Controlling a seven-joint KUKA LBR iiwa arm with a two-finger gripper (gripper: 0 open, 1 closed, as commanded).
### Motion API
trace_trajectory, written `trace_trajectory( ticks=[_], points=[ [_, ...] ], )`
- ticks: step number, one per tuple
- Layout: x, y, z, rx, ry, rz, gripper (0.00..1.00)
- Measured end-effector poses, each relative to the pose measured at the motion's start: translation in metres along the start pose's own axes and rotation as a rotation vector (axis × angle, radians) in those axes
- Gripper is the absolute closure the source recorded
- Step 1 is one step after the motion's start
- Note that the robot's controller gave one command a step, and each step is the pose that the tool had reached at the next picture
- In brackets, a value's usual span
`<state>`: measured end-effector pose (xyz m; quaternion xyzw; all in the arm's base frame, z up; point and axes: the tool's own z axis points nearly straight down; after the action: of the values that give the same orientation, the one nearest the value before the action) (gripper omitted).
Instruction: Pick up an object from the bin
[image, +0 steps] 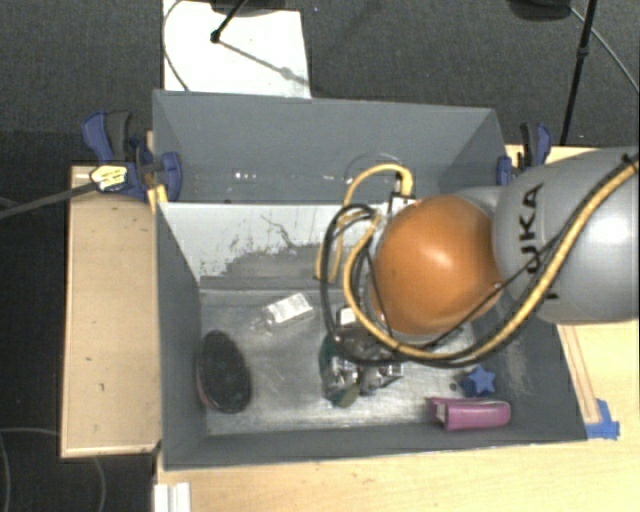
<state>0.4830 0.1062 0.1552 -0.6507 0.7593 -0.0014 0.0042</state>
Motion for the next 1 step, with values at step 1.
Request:
trace_trajectory(
  ticks=[1],
  points=[
    [-0.0743, -0.0931, -0.0044, -0.003, -0.001, 0.325, 1.0]
  ],
)
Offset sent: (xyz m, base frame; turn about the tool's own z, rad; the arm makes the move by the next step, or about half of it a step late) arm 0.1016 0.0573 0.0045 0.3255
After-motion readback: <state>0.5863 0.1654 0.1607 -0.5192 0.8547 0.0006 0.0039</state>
